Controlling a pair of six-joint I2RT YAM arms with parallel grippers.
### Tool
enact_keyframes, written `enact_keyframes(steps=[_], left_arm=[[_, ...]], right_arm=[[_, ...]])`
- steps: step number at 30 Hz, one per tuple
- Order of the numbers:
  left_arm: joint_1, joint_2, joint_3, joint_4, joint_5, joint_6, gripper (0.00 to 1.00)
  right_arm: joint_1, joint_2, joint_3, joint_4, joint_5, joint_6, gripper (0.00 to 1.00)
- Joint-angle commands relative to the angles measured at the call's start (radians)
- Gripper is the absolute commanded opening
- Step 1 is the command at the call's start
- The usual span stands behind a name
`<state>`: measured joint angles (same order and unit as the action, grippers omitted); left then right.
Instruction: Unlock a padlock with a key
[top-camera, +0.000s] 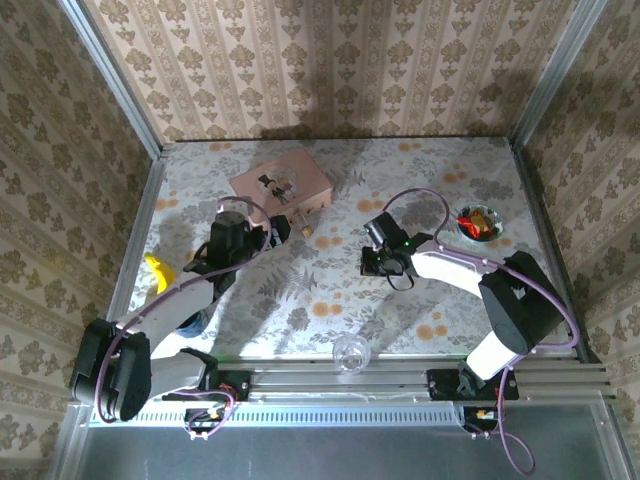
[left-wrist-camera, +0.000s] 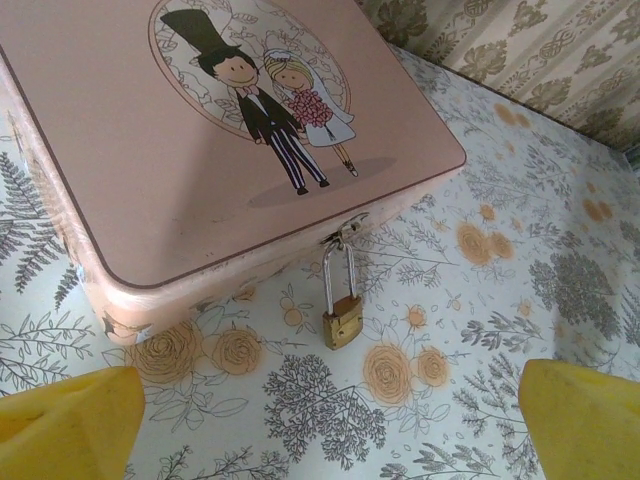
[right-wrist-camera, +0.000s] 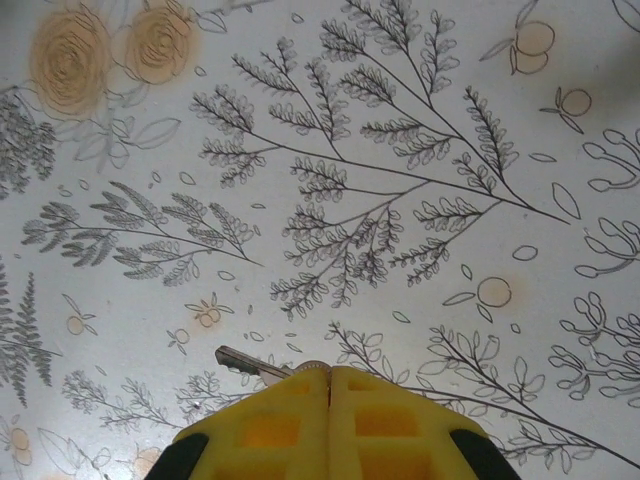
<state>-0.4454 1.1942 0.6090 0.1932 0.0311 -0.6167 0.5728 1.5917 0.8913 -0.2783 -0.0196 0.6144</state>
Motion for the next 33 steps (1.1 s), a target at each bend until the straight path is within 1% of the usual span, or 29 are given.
enact_keyframes(steps=[1, 3, 7, 9, 13, 14, 16, 21, 24, 33], left_arm=[[-0.006, -0.004, -0.009, 0.032, 0.031, -0.029, 0.97], [-0.004, 0.006, -0.002, 0.031, 0.045, -0.04, 0.96], [-0.005, 0.051, 0.043, -0.003, 0.115, -0.048, 0.88], [-0.006, 0.074, 0.055, -0.001, 0.156, -0.05, 0.85], [-0.006, 0.115, 0.051, 0.04, 0.225, -0.089, 0.83], [-0.031, 0.124, 0.048, 0.052, 0.236, -0.101, 0.82], [-0.051, 0.147, 0.047, 0.077, 0.26, -0.124, 0.79], [-0.103, 0.219, 0.043, 0.17, 0.296, -0.186, 0.74], [-0.121, 0.26, 0.039, 0.253, 0.32, -0.225, 0.72], [-0.133, 0.387, 0.07, 0.452, 0.397, -0.311, 0.71]], right_arm=[[-0.004, -0.052, -0.035, 0.092, -0.023, 0.034, 0.0], [-0.004, -0.068, -0.052, 0.137, -0.028, 0.04, 0.0], [-0.004, -0.1, -0.08, 0.229, -0.04, 0.057, 0.0], [-0.004, -0.108, -0.09, 0.266, -0.047, 0.063, 0.0], [-0.002, -0.11, -0.103, 0.337, -0.064, 0.08, 0.0], [-0.001, -0.11, -0.108, 0.351, -0.069, 0.084, 0.0], [0.001, -0.106, -0.115, 0.387, -0.082, 0.094, 0.0], [0.006, -0.089, -0.117, 0.433, -0.087, 0.11, 0.0], [0.009, -0.076, -0.114, 0.444, -0.086, 0.113, 0.0], [0.01, -0.061, -0.107, 0.45, -0.086, 0.111, 0.0]])
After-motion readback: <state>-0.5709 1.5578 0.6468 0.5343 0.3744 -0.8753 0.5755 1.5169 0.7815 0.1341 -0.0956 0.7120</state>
